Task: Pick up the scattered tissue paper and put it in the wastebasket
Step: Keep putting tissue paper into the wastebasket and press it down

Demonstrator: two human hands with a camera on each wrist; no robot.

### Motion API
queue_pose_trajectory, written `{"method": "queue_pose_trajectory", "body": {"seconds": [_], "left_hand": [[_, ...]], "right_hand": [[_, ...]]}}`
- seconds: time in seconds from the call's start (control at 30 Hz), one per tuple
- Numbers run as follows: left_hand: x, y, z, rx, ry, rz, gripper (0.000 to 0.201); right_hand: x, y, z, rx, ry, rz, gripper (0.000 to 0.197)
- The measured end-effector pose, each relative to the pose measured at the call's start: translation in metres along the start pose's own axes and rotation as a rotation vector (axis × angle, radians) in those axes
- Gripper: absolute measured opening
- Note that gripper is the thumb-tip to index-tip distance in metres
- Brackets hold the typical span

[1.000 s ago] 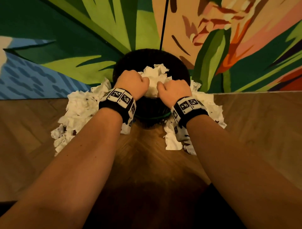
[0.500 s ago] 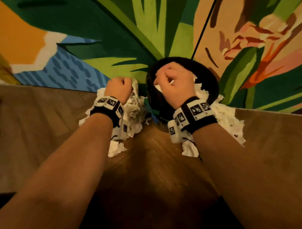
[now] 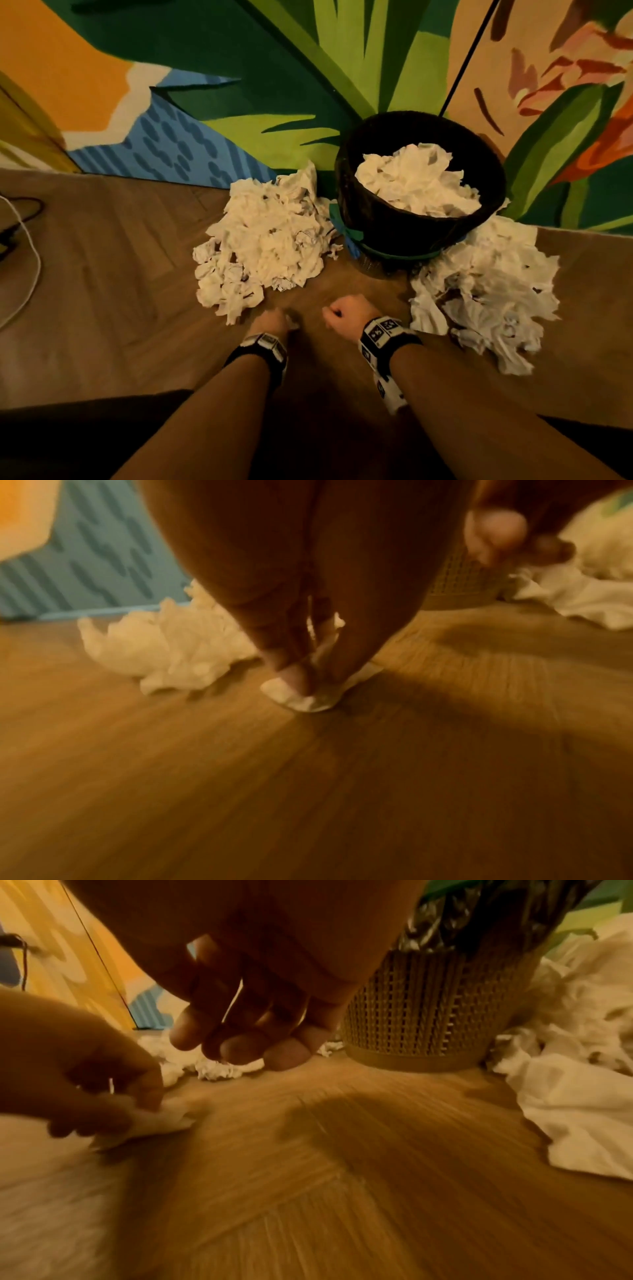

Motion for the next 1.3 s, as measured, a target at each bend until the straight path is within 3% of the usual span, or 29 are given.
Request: {"method": "queue_pose_trajectory", "body": {"seconds": [0.1, 0.2, 0.37, 0.47, 0.57, 0.63, 0.77, 0.9, 1.0, 1.17, 1.3], "left_hand": [[0.003, -0.001, -0.027, 0.305, -0.113, 0.023, 0.016], [0.005, 0.011, -0.054, 0.528, -0.199, -0.055, 0.009], [0.001, 0.037, -0.049, 0.739, -0.124, -0.276, 0.013], [-0.001, 0.043, -0.031, 0.747, -0.085, -0.323, 0.011], [0.002, 0.051, -0.018, 0.668, -0.101, -0.411, 0.006], [0.007, 0.055, -0.009, 0.609, -0.078, -0.456, 0.018], [0.02, 0.069, 0.018, 0.268, 0.125, -0.608, 0.024], [0.02, 0.056, 0.051, 0.211, 0.426, -0.415, 0.052], [0.015, 0.044, 0.057, 0.112, 0.472, -0.288, 0.052], [0.008, 0.034, 0.046, 0.034, 0.322, -0.172, 0.036], [0.014, 0.019, -0.007, -0.012, -0.057, -0.07, 0.029]], "right_hand": [[-0.001, -0.011, -0.01, -0.132, 0.018, -0.043, 0.019], [-0.001, -0.015, -0.02, -0.299, -0.017, -0.068, 0.053], [-0.005, -0.011, -0.051, -0.321, -0.166, -0.142, 0.024], [-0.001, -0.008, -0.063, -0.33, -0.221, -0.174, 0.023], [0.0, -0.009, -0.068, -0.274, -0.265, -0.162, 0.038], [0.001, -0.012, -0.068, -0.284, -0.295, -0.133, 0.042], [0.004, -0.009, -0.067, -0.385, -0.319, -0.15, 0.031], [0.008, -0.006, -0.066, -0.38, -0.299, -0.179, 0.026], [0.006, -0.005, -0.064, -0.195, -0.261, -0.161, 0.007], [0.006, -0.009, -0.061, -0.177, -0.258, -0.115, 0.032], [0.007, -0.012, -0.051, -0.202, -0.219, -0.093, 0.024]]}}
Point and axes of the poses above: each hand's wrist, its own x-axis away from the middle knuckle, its own y-axis out of the back of the hand, z = x × y, the point moved 9 cm from there along -x, towards the middle knuckle, and after that the axes turned 6 degrees about x, right-handed, at the moved point
